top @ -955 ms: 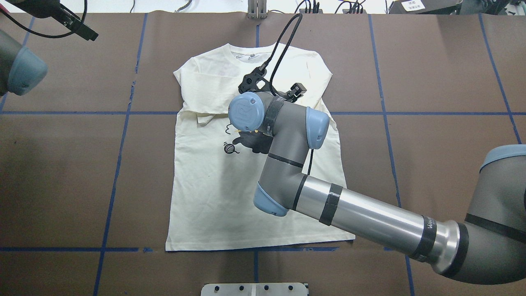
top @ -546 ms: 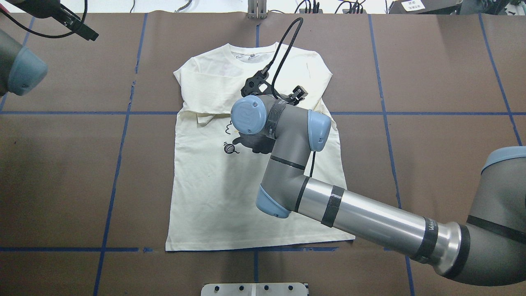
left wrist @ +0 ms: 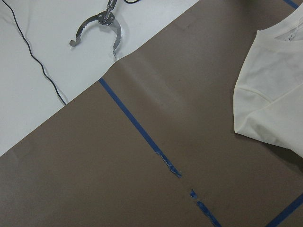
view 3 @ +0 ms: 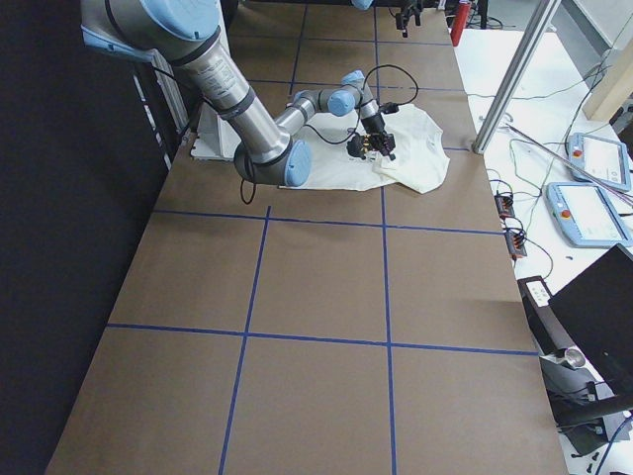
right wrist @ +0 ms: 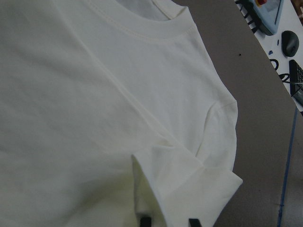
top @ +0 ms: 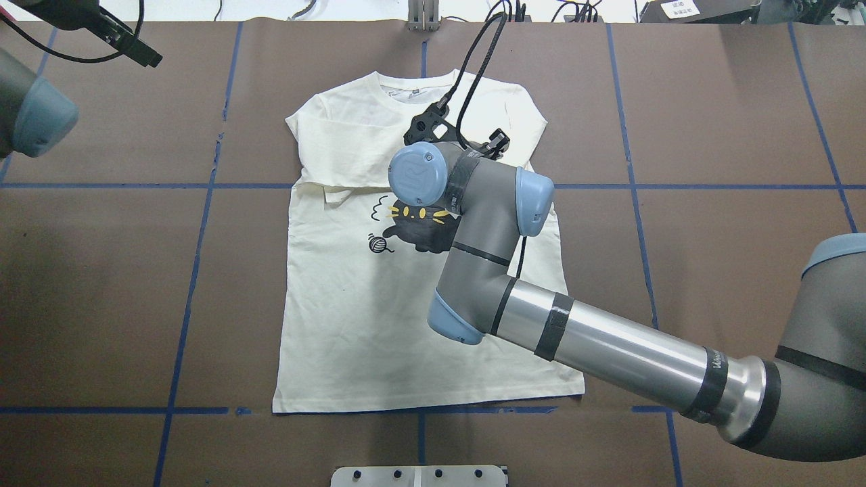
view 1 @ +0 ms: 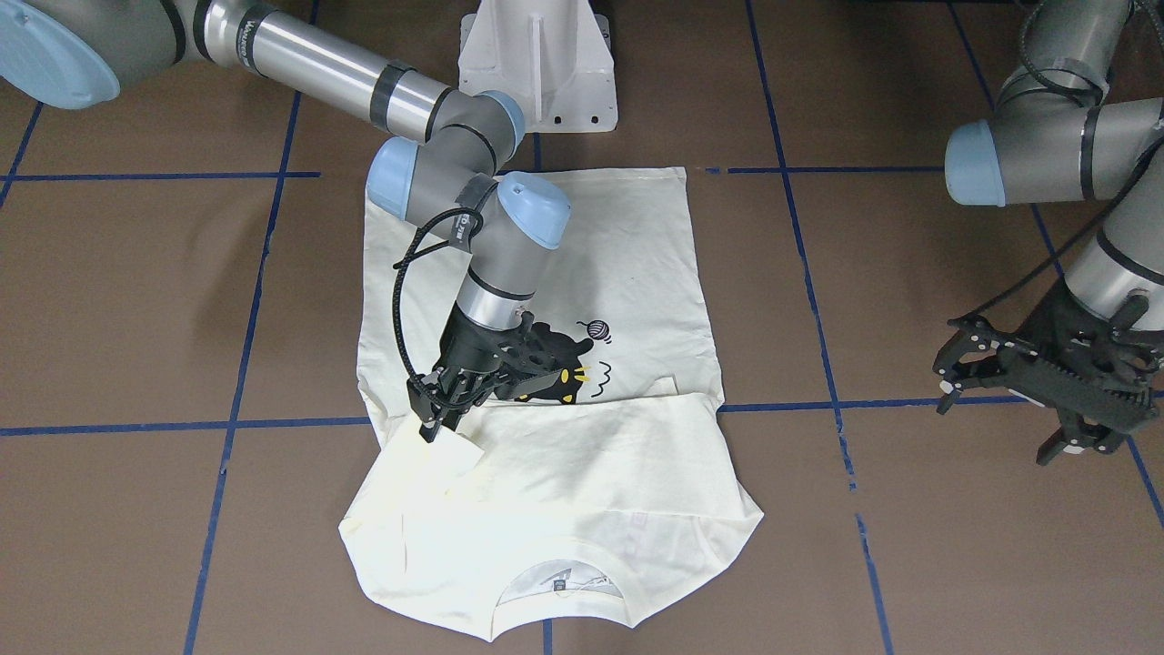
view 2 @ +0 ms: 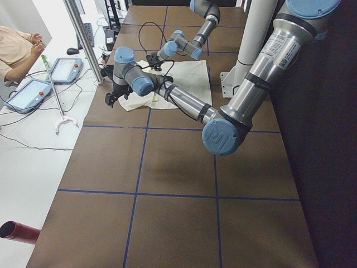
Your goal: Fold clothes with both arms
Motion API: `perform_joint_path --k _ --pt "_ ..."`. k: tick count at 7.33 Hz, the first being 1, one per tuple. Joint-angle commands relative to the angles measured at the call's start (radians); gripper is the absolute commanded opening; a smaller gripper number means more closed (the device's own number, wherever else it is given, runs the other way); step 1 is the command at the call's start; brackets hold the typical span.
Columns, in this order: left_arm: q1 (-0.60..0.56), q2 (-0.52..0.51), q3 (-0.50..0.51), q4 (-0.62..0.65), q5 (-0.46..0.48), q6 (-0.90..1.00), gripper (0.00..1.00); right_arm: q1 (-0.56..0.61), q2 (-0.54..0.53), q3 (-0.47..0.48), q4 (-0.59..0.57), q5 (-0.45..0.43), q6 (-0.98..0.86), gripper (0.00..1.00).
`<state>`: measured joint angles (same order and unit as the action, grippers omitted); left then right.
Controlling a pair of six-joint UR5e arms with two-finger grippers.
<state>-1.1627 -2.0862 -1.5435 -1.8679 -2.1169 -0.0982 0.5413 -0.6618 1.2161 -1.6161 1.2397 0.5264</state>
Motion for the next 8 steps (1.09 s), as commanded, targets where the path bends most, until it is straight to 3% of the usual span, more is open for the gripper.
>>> perform_joint_path --k 1,2,3,5,6,7,8 --pt "0.000 0.011 -0.001 -0.022 0.000 -0.023 1.00 0.038 -0.069 0.084 -0.001 0.007 -0.029 0.00" --pt "0.003 0.018 0.002 -0.069 0.000 -0.050 1.00 0.057 -0.091 0.097 0.005 0.009 -0.034 0.41" --pt "0.005 0.032 -0.001 -0.080 -0.011 -0.058 1.00 0.074 -0.105 0.097 0.010 0.007 -0.031 0.96" --pt "0.005 0.038 -0.013 -0.080 -0.012 -0.060 1.00 0.098 -0.102 0.102 0.010 0.058 -0.028 1.00" --pt "0.005 0.041 -0.024 -0.079 -0.012 -0.063 1.00 0.139 -0.102 0.144 0.028 0.180 -0.026 1.00" --pt "0.006 0.055 -0.061 -0.074 -0.009 -0.140 1.00 0.210 -0.126 0.207 0.086 0.401 -0.019 1.00" --pt "0.040 0.101 -0.128 -0.076 0.001 -0.279 1.00 0.250 -0.169 0.289 0.105 0.544 0.024 1.00"
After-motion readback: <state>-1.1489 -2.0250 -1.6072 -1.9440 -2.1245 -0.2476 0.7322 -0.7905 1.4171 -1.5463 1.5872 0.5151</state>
